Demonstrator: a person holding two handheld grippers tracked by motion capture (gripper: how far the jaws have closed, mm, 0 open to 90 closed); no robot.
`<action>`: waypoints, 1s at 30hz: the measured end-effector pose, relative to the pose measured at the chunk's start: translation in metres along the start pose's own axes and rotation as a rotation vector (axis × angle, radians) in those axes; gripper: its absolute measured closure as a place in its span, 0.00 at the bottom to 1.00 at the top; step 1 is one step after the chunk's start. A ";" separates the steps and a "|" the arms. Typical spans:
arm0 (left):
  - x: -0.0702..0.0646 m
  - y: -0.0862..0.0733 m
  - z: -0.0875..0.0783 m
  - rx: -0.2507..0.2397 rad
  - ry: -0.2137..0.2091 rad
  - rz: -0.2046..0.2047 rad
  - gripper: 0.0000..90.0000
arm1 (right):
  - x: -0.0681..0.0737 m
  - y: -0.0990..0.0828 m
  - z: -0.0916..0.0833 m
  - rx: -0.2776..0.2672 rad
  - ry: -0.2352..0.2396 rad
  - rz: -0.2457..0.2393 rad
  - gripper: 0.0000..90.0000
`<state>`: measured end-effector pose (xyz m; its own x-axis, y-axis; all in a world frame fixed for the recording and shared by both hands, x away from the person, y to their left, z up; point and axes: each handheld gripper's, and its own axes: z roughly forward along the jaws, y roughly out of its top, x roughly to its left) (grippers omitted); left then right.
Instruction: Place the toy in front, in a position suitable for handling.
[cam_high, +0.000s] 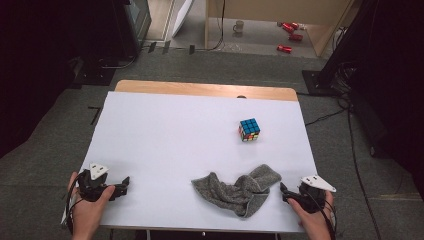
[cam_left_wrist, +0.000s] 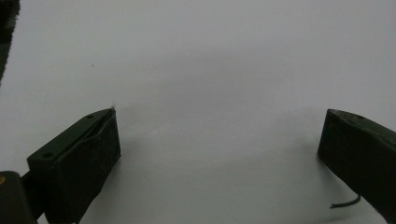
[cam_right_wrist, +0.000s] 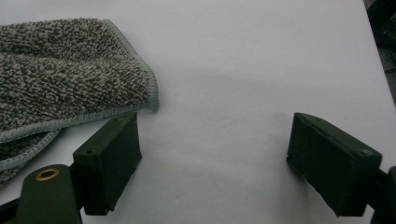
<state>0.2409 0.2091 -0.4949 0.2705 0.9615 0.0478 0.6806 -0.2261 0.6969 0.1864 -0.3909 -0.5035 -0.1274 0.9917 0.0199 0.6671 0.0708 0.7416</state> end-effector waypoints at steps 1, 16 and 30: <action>0.000 0.000 0.000 -0.001 -0.005 -0.005 0.00 | 0.000 0.000 0.000 0.001 0.000 0.000 0.19; -0.025 0.013 -0.006 -0.056 -0.042 0.028 0.00 | 0.000 0.000 0.000 -0.004 0.002 0.001 0.18; -0.052 0.024 -0.013 -0.106 -0.136 0.035 0.00 | 0.000 0.000 0.000 -0.001 -0.005 -0.001 0.18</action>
<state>0.2344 0.1552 -0.4717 0.3873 0.9218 -0.0183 0.5952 -0.2348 0.7685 0.1864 -0.3906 -0.5033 -0.1243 0.9921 0.0159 0.6666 0.0716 0.7420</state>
